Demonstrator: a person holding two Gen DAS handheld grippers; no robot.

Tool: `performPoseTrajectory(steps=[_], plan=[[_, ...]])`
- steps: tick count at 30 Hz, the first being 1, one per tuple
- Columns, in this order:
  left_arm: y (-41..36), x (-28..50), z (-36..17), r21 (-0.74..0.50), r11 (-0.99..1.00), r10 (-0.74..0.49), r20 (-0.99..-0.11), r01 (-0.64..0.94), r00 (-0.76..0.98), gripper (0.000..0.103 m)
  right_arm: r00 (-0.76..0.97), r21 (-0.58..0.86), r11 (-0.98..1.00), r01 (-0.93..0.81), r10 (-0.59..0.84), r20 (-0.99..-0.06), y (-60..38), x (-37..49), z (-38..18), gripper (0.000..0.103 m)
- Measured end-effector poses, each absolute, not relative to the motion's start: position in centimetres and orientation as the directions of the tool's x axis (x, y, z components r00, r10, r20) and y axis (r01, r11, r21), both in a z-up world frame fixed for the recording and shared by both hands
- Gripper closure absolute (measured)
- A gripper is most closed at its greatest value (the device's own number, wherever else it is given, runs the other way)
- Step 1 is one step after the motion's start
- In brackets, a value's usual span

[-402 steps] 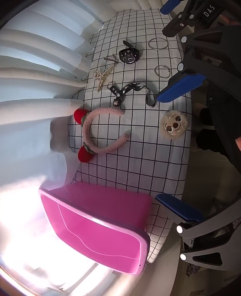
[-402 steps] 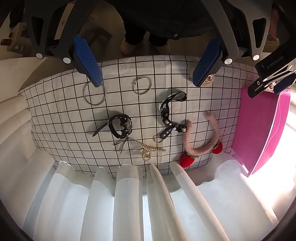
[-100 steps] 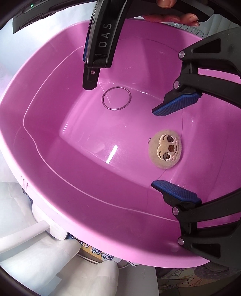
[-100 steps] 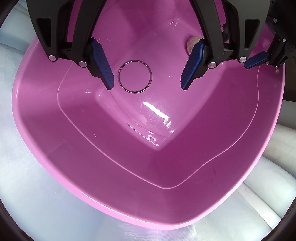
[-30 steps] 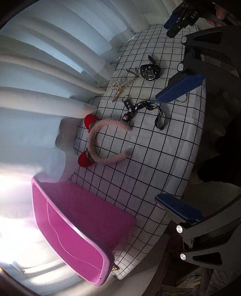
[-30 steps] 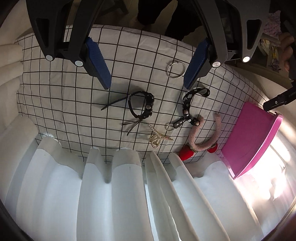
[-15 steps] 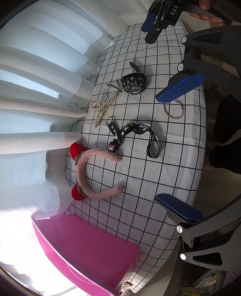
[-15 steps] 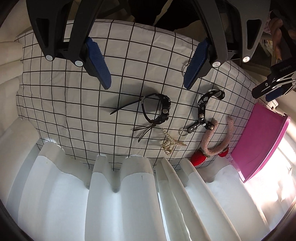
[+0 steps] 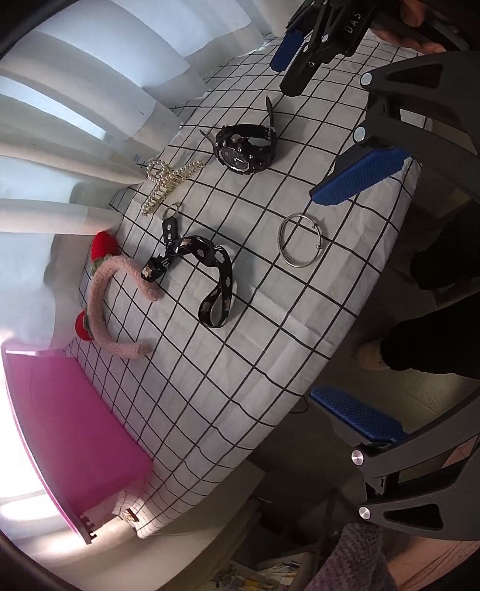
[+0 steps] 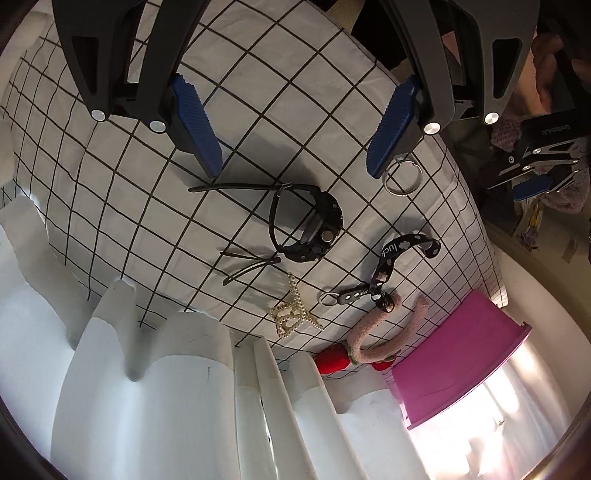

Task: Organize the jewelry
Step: 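Close the right gripper on the black wristwatch while the left gripper grasps the silver bangle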

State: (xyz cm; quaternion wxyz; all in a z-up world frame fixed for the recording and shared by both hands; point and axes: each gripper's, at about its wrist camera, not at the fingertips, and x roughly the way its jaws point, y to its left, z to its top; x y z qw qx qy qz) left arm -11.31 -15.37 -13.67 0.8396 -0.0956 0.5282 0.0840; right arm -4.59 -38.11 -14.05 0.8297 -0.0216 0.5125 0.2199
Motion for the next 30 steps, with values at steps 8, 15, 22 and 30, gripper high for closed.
performPoseTrajectory(steps=[8,15,22,30], plan=[[-17.4,-11.6,-16.0,-0.062,0.95,0.087,-0.889,-0.305,0.45,0.006,0.36,0.205,0.859,-0.47,0.399,-0.844,-37.8,-3.6,-16.0,0.026],[-19.1,-10.5,-19.4,-0.065,0.946,0.096,-0.879,-0.318,0.466,0.006,0.36,0.209,0.837,-0.505,0.424,-0.831,-37.5,-2.4,-18.6,0.026],[-20.2,-10.2,-21.1,-0.034,0.948,0.131,-0.866,-0.317,0.483,0.006,0.402,0.135,0.81,-0.57,0.418,-0.815,-36.5,-1.8,-19.3,0.025],[-20.9,-9.4,-21.8,-0.028,0.945,0.145,-0.858,-0.327,0.493,0.006,0.42,0.079,0.785,-0.614,0.41,-0.809,-35.7,-1.1,-19.5,0.025]])
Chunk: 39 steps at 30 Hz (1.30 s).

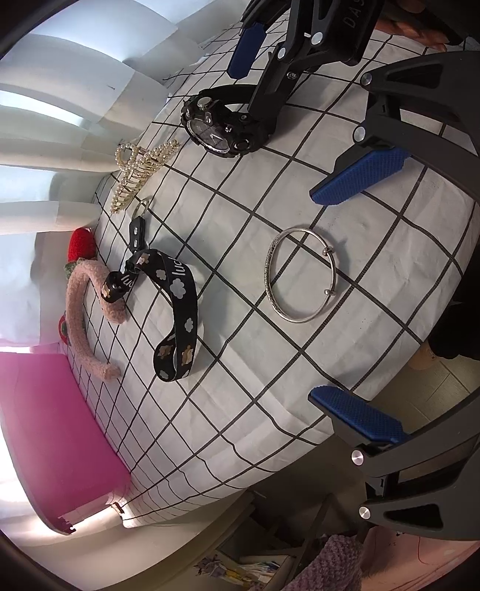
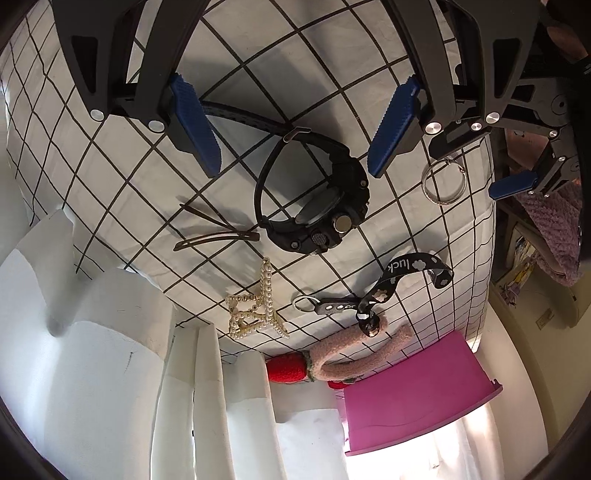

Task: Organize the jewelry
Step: 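Close the right gripper on the black wristwatch while the left gripper grasps the silver bangle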

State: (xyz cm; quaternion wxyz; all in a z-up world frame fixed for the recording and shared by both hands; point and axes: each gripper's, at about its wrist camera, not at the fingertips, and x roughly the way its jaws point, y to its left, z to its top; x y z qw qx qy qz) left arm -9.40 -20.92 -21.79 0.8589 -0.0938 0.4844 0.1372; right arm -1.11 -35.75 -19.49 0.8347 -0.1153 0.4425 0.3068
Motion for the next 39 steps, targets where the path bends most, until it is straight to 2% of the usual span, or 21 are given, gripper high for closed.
performPoseTrajectory(steps=[8,22,34,39], plan=[[-21.0,-8.7,-22.2,0.002,0.939,0.181,-0.853,-0.343,0.489,0.006,0.409,0.034,0.746,-0.665,0.402,-0.819,-34.6,-0.4,-20.2,0.025],[-20.0,-8.1,-22.4,0.005,0.936,0.21,-0.811,-0.352,0.547,0.005,0.36,0.097,0.726,-0.681,0.446,-0.819,-34.6,1.1,-21.1,0.025],[-20.6,-9.0,-22.9,0.012,0.929,0.257,-0.741,-0.37,0.621,0.005,0.436,-0.001,0.728,-0.685,0.41,-0.801,-33.9,1.0,-21.7,0.025],[-20.7,-9.1,-22.8,0.008,0.925,0.262,-0.737,-0.38,0.623,0.008,0.436,0.002,0.727,-0.686,0.414,-0.799,-34.0,0.9,-21.7,0.025]])
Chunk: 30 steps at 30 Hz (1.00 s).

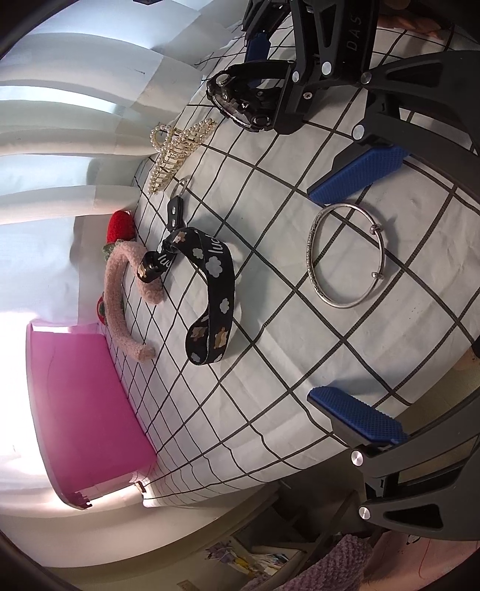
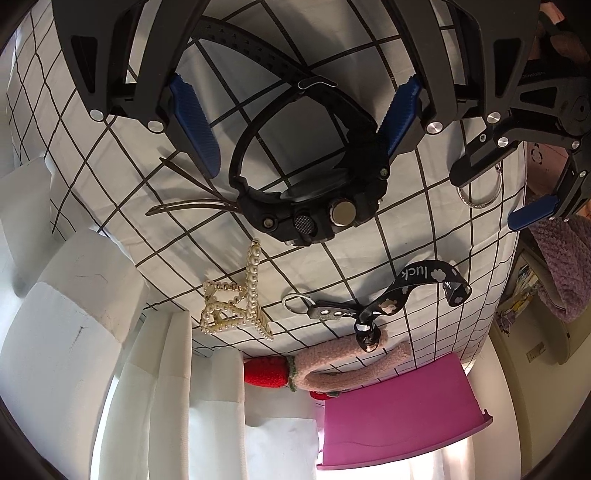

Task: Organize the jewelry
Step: 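Close the right gripper on the black wristwatch while the left gripper grasps the silver bangle, then carry the watch in the right gripper while the left gripper carries the bangle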

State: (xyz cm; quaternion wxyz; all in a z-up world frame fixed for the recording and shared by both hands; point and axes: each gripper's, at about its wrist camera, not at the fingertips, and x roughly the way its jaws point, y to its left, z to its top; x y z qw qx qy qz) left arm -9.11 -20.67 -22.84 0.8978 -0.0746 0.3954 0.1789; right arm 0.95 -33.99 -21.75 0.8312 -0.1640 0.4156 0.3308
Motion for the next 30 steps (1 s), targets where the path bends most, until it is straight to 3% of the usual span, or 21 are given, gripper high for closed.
performPoseTrajectory(steps=[5,9,18,30], plan=[[-21.3,-9.6,-22.6,0.015,0.938,0.249,-0.722,-0.345,0.645,0.026,0.442,-0.007,0.725,-0.689,0.412,-0.797,-33.9,0.6,-21.8,0.028],[-22.5,-9.6,-22.3,0.022,0.952,0.229,-0.712,-0.305,0.664,0.05,0.448,-0.013,0.723,-0.69,0.414,-0.792,-33.9,0.2,-21.6,0.037],[-23.0,-9.6,-22.2,0.061,0.953,0.251,-0.706,-0.296,0.662,0.051,0.453,-0.005,0.73,-0.683,0.419,-0.787,-34.1,0.0,-21.6,0.037],[-21.9,-9.7,-20.3,0.02,0.953,0.232,-0.689,-0.302,0.687,0.051,0.446,0.023,0.742,-0.67,0.427,-0.786,-34.9,-0.3,-21.3,0.037]])
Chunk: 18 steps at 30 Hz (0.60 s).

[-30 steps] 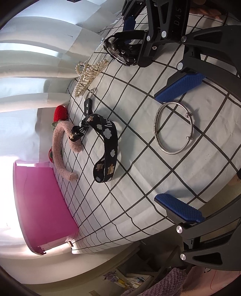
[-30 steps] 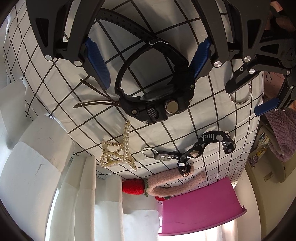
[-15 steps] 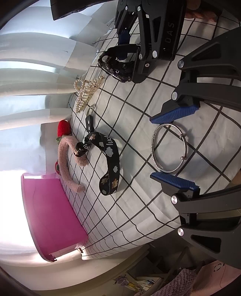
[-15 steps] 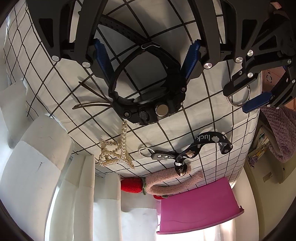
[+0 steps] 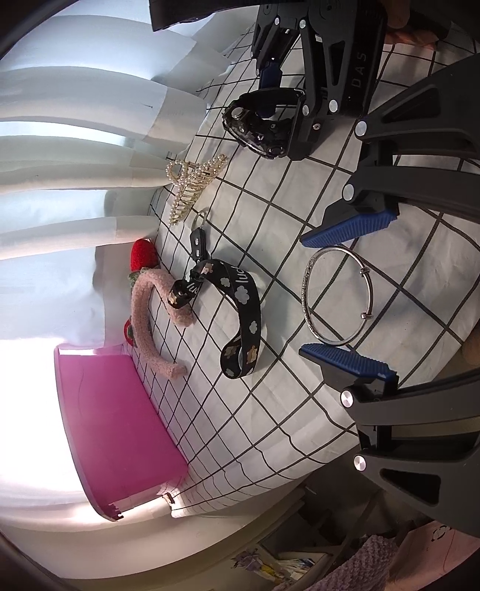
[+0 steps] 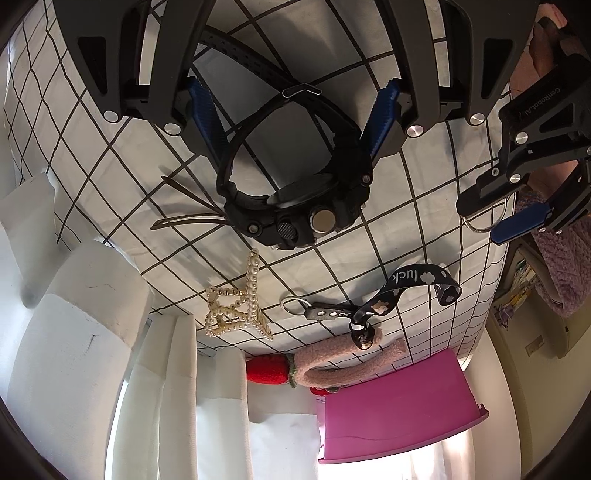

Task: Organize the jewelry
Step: 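Carry the watch in the right gripper while the left gripper carries the bangle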

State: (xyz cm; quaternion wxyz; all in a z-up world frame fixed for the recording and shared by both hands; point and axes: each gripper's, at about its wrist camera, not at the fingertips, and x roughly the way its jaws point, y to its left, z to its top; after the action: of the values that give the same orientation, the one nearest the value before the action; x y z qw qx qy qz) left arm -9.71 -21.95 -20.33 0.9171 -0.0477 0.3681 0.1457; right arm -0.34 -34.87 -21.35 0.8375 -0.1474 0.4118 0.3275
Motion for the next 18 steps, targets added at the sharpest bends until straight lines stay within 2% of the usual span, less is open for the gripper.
performPoseTrajectory(steps=[9,18], plan=[[-20.7,-9.8,-16.6,0.005,0.952,0.232,-0.667,-0.307,0.708,0.051,0.464,0.049,0.76,-0.648,0.445,-0.766,-35.8,-0.4,-18.5,0.037],[-18.7,-9.9,-9.8,-0.02,0.942,0.25,-0.625,-0.334,0.74,0.051,0.493,0.05,0.746,-0.664,0.487,-0.721,-35.6,-1.0,-11.9,0.037]])
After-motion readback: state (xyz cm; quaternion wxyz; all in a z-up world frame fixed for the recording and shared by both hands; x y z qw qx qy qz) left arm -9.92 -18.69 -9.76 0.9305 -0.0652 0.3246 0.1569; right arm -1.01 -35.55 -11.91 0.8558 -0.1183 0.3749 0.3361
